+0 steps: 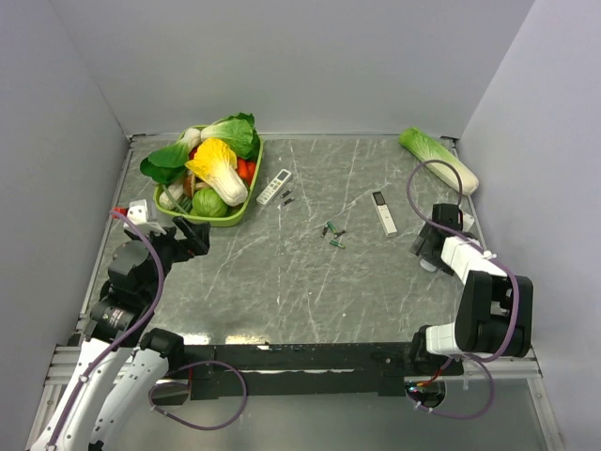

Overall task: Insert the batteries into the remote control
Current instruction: Place the remote control at the center of the board, then reset both arms

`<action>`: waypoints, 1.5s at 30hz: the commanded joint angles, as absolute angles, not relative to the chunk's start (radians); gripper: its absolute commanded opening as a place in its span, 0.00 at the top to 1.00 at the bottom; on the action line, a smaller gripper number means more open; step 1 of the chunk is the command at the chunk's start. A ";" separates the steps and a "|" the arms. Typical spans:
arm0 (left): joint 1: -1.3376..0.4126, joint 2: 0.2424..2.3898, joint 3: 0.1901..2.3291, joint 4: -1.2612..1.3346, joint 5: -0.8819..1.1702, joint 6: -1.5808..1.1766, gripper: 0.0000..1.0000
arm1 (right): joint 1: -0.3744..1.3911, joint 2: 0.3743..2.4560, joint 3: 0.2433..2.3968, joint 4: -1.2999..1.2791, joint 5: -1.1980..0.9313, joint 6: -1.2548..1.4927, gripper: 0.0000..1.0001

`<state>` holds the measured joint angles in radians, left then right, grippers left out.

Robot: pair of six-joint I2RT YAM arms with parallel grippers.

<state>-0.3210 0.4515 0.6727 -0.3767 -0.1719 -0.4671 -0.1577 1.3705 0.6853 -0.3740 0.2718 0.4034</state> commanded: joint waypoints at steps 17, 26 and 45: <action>-0.316 0.282 0.713 -0.322 -0.345 -0.453 0.03 | -0.155 0.553 0.811 -0.466 0.204 0.479 0.00; -0.318 0.143 0.692 -0.241 -0.505 -0.413 0.03 | -0.115 0.266 0.887 -0.439 0.202 0.292 0.00; -0.281 0.167 0.624 -0.206 -0.462 -0.390 0.03 | -0.005 -0.172 0.476 -0.218 0.287 0.063 0.01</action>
<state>-0.3023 0.1432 0.6250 -0.2508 -0.4850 -0.4217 -0.0109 0.0151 0.5198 -0.3103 0.2882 0.0952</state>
